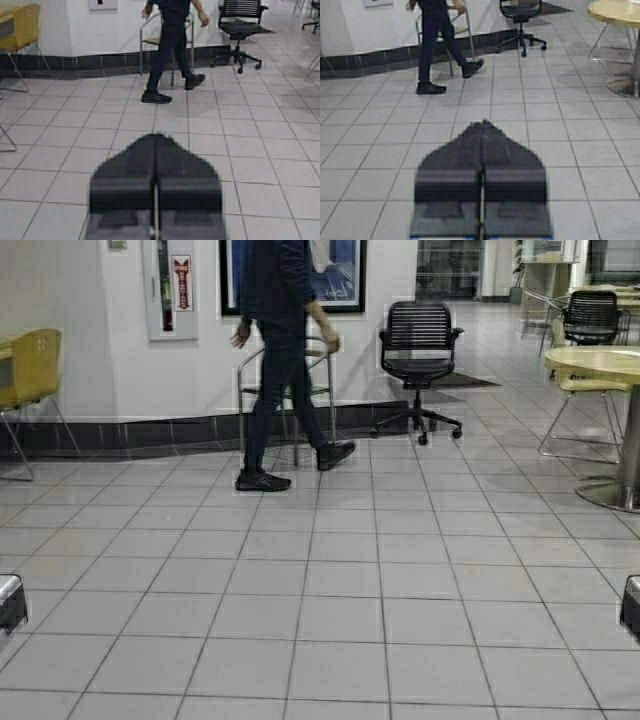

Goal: Push the chairs under the table

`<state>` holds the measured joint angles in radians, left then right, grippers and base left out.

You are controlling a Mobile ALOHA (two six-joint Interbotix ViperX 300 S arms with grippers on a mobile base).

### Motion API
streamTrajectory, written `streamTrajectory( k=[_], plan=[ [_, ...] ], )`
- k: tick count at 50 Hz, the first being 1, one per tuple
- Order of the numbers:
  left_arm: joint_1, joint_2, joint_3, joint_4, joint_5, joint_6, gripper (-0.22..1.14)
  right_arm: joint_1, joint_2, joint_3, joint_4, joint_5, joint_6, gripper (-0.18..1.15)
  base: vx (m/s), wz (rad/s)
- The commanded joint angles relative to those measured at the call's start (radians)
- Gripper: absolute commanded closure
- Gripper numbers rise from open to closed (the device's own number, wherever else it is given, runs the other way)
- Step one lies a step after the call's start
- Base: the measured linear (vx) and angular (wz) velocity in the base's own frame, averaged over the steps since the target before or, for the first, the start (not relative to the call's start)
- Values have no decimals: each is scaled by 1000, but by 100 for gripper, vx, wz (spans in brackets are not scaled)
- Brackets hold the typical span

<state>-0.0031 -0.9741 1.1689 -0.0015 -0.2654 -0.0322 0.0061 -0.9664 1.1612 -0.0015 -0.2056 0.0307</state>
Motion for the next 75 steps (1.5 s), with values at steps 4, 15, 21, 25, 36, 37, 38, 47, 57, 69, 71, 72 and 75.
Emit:
streamTrajectory(
  k=[4,15,21,25,36,37,38,47,57,69,71,72,75],
  plan=[
    [-3,3,-25,2,-5,5,89,3,8,-29,-2,-3,-3,93,7,-8],
    [-3,6,-25,3,-5,9,89,0,11,-31,-9,-3,-3,92,11,-8],
    [-3,8,-25,6,-5,12,89,-32,29,-29,-11,-3,5,93,15,-7],
    [-3,8,-25,6,-5,12,89,-49,28,-29,-12,-5,6,93,18,-4],
    [-3,11,-26,8,-6,6,89,-51,25,-28,-12,-3,5,93,22,0],
    [-3,9,-25,8,-6,6,89,-51,23,-28,-11,-3,5,92,26,2],
    [-3,11,-23,8,-6,6,89,-51,25,-26,-11,-3,5,92,27,3],
    [-2,11,-23,8,-6,6,89,-52,32,-21,-12,-5,3,92,29,8],
    [-2,8,-18,8,-6,6,89,-63,32,-23,-12,-3,5,93,30,16],
    [-3,8,-6,8,-6,2,89,-61,35,-14,-9,-2,34,93,35,19],
    [-3,8,-6,8,-6,2,89,-61,32,-12,-11,-2,41,92,34,20],
    [-3,8,-6,8,-6,2,89,-61,32,-12,-11,-2,44,92,33,20],
    [-3,8,-8,8,-8,0,89,-61,37,-17,-12,-3,52,93,33,19]
  ],
)
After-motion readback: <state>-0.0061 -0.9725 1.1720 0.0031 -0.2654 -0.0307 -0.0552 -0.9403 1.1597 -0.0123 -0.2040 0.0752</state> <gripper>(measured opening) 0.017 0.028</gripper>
